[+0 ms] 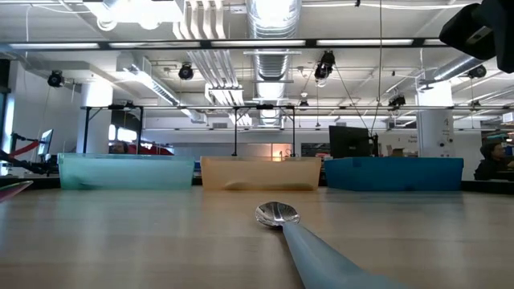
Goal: Sort silverware by color (type)
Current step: Put the green spoon into the orange bin
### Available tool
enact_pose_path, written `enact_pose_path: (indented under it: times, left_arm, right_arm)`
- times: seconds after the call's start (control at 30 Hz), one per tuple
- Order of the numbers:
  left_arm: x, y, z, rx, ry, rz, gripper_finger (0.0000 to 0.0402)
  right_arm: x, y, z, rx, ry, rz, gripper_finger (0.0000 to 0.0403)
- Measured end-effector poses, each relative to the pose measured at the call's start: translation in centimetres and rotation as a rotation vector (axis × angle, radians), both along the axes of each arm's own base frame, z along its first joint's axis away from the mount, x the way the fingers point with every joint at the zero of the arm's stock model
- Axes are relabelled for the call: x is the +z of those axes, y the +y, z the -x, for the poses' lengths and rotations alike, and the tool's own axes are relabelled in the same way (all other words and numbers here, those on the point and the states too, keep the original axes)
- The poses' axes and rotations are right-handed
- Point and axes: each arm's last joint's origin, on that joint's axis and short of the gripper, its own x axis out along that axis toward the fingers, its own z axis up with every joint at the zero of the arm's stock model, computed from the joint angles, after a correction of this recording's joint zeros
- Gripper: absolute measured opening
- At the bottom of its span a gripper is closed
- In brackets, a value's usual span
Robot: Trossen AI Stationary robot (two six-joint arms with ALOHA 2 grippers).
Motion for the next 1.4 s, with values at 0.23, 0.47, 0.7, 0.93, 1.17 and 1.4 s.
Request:
enact_pose_path:
  times: [0.23, 0.47, 0.7, 0.93, 1.17, 1.4]
  left_arm:
    - [-1.9, -0.6, -0.4, -0.001, 0.005, 0.005, 0.0132]
    - [-2.8, -0.7, -0.6, 0.007, 0.040, 0.011, 0.0111]
    - [-1.8, -0.5, -0.4, 0.078, 0.014, 0.023, 0.0030]
    - [2.1, 0.3, -1.2, 0.116, -0.181, 0.018, 0.0030]
    - [7.8, 2.5, -3.3, 0.072, -0.807, -0.247, 0.0030]
    - [9.9, 4.2, -6.1, 0.048, -1.170, -0.556, 0.0030]
  right_arm:
    - [0.0, 0.0, 0.0, 0.001, 0.000, 0.000, 0.0069]
    - [0.0, 0.0, 0.0, 0.009, -0.004, 0.003, 0.0071]
    - [0.0, 0.0, 0.0, 0.010, -0.003, 0.004, 0.0061]
    - [0.1, 0.1, -0.1, 0.009, -0.013, -0.005, 0.0064]
    - [0.5, 0.4, -2.0, -0.034, -0.247, -0.081, 0.0063]
    - [1.9, 0.6, -4.1, 0.012, -0.631, -0.109, 0.0090]
